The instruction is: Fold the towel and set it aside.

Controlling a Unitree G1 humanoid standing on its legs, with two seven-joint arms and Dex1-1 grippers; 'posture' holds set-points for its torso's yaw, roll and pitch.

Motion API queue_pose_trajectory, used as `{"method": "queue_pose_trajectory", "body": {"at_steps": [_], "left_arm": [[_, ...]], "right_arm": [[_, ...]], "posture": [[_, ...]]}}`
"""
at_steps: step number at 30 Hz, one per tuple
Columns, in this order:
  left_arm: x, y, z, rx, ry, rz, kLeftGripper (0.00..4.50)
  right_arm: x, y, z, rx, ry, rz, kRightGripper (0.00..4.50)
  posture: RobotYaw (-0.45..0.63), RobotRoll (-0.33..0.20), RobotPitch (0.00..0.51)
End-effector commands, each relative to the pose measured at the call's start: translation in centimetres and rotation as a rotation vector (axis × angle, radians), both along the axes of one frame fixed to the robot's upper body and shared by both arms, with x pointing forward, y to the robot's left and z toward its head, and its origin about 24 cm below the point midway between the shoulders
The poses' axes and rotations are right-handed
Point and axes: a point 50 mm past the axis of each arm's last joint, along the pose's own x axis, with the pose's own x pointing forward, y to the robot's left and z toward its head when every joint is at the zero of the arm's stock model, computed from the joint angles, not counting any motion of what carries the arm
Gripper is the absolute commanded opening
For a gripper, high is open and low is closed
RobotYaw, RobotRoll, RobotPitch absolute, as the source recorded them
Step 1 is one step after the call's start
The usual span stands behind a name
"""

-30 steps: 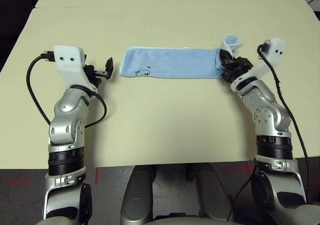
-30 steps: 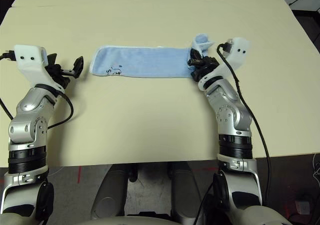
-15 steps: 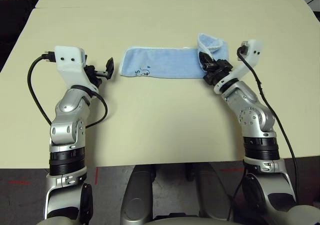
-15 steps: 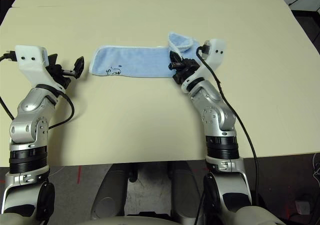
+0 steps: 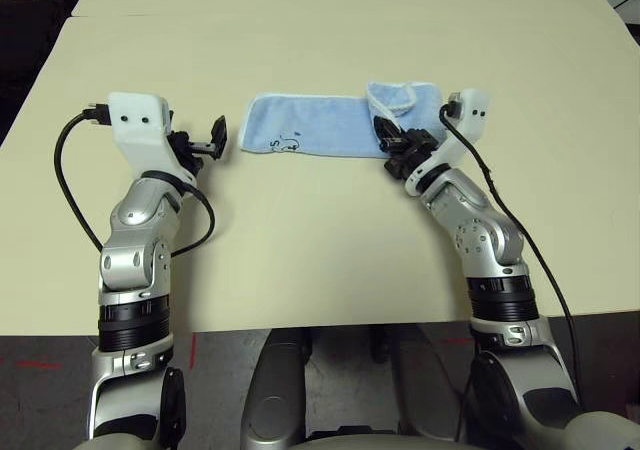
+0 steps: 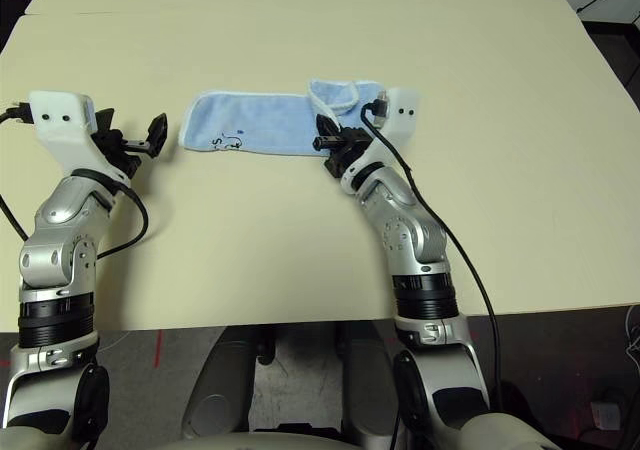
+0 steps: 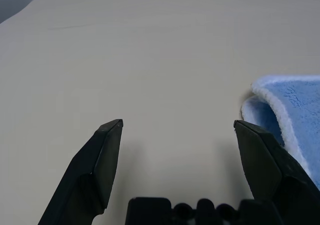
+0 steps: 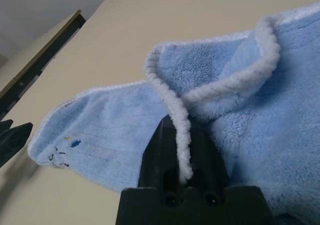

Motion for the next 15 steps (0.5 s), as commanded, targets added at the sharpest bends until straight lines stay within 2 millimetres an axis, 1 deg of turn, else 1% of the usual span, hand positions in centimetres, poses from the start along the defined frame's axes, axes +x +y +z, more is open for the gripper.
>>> {"method": "queue_pose_trajectory", "body": {"at_steps": [1, 8, 9, 12, 15], "left_arm": [[-0.27, 0.21, -0.42, 0.000, 0.010, 0.015, 4.50], [-0.15, 0.04, -0.40, -0.001, 0.011, 0.009, 4.50], [-0.14, 0.04, -0.40, -0.002, 0.011, 0.009, 4.50], [-0.14, 0.05, -0.41, -0.003, 0.011, 0.009, 4.50], [-0.12, 0.00, -0.39, -0.005, 0.010, 0.009, 4.50]], "right_arm": [[0.18, -0.12, -0.62, -0.015, 0.033, -0.011, 1.60], [0.19, -0.22, -0.44, -0.021, 0.030, -0.007, 4.26], [0.20, -0.26, -0.40, -0.021, 0.028, -0.006, 4.49], [0.19, -0.35, -0.25, -0.021, 0.021, -0.004, 4.49], [0.05, -0.38, 0.33, -0.010, 0.002, 0.024, 4.49]], "posture": [[0.06, 0.000, 0.317], [0.05, 0.000, 0.317], [0.05, 0.000, 0.317], [0.05, 0.000, 0.315], [0.05, 0.000, 0.315]]}}
